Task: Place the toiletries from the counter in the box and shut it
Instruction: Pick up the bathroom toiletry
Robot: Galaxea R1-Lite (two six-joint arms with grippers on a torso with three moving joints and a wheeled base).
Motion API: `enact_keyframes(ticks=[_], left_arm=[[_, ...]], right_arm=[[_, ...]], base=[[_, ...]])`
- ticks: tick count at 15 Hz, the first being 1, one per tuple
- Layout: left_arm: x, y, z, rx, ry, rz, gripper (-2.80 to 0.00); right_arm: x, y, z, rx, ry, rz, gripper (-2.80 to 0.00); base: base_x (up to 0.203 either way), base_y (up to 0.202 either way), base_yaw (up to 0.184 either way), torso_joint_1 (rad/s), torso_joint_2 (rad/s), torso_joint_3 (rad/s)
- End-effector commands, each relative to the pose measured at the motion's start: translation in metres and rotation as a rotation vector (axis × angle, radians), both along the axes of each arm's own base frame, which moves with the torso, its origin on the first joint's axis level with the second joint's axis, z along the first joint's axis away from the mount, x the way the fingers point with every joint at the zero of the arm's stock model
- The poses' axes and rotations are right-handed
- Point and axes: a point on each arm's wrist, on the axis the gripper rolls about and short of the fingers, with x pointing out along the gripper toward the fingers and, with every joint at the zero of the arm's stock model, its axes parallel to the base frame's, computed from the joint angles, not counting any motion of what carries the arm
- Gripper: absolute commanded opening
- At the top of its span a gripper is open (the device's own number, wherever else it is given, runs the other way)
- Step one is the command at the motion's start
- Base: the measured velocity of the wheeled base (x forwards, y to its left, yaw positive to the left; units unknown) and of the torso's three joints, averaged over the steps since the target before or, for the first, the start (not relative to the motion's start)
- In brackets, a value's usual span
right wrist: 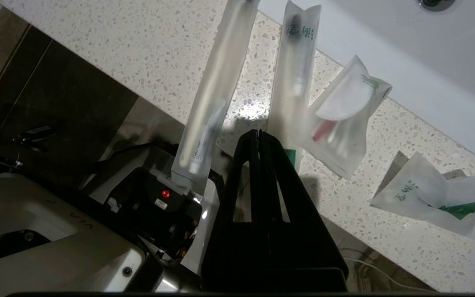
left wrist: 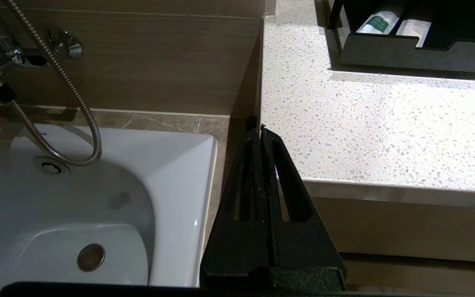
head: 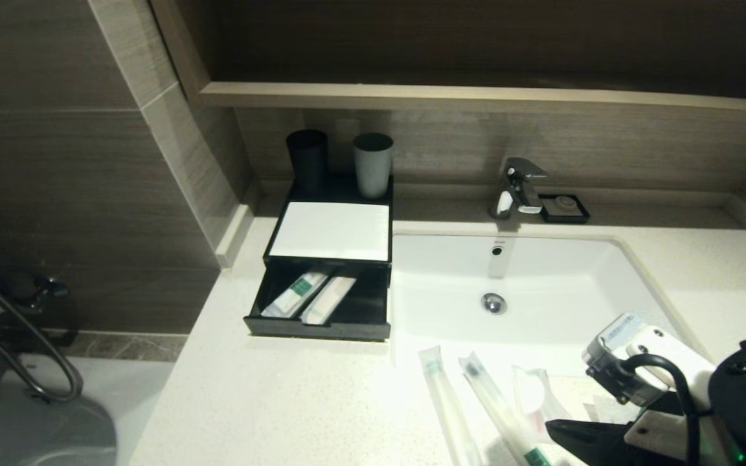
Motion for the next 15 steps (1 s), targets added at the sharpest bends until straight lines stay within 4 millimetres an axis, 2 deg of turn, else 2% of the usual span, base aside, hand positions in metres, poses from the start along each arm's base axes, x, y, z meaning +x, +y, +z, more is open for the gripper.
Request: enact_keyframes(ticks=[1, 6, 15], left_arm=[[0.0, 0.0, 0.0, 0.0, 0.001, 0.001, -2.8], [0.0, 0.0, 0.0, 0.0, 0.0, 0.001, -2.8], [0.0, 0.0, 0.0, 0.0, 0.0, 0.001, -2.8]], right_arm=[[-0.002, 0.005, -0.005, -0.009, 0.025, 0.015, -2.8], [-0.014, 0.014, -0.024, -0.06, 0.101, 0.109, -2.8], [-0.022, 0.006, -0.042, -0.117, 0.177, 0.145, -2.8]], base=[[0.0, 0.0, 0.0, 0.0, 0.0, 0.0], [0.0, 0.0, 0.0, 0.0, 0.0, 0.0], [0.0, 0.0, 0.0, 0.0, 0.0, 0.0]])
